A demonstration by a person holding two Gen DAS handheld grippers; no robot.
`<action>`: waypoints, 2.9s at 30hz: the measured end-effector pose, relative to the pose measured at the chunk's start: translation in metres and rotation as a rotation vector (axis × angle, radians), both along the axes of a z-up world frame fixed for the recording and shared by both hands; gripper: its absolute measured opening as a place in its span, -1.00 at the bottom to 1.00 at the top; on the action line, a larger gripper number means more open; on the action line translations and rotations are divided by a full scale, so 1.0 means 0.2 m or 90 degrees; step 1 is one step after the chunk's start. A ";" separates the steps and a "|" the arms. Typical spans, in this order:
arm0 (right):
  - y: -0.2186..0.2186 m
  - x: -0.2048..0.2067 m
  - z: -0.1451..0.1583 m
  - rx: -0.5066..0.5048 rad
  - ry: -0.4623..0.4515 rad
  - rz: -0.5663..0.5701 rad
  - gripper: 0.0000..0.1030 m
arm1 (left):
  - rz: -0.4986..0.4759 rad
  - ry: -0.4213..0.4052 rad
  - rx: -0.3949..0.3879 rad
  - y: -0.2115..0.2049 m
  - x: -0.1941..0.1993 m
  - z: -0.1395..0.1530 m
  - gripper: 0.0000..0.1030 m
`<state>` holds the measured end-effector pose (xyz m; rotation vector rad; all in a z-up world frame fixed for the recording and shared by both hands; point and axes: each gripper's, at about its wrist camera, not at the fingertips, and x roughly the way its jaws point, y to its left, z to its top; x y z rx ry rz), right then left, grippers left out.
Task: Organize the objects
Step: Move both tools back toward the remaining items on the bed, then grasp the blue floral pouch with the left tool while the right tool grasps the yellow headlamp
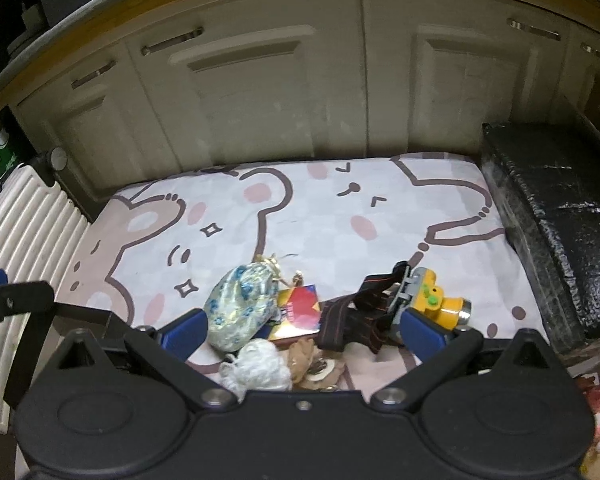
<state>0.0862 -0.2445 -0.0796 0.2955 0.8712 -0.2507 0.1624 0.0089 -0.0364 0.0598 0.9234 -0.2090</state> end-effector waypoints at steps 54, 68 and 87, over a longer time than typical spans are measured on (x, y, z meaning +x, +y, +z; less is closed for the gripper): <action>-0.79 0.05 -0.58 0.305 -0.052 -0.022 0.53 | -0.241 0.108 -0.033 -0.42 0.47 -0.86 1.00; -0.60 0.03 -0.46 -0.018 0.129 0.216 0.30 | -0.209 0.174 -0.121 -0.39 0.47 -0.87 0.98; -0.49 0.28 -0.66 -0.084 0.288 0.241 -0.10 | -0.062 0.222 -0.200 -0.39 0.60 -0.90 0.98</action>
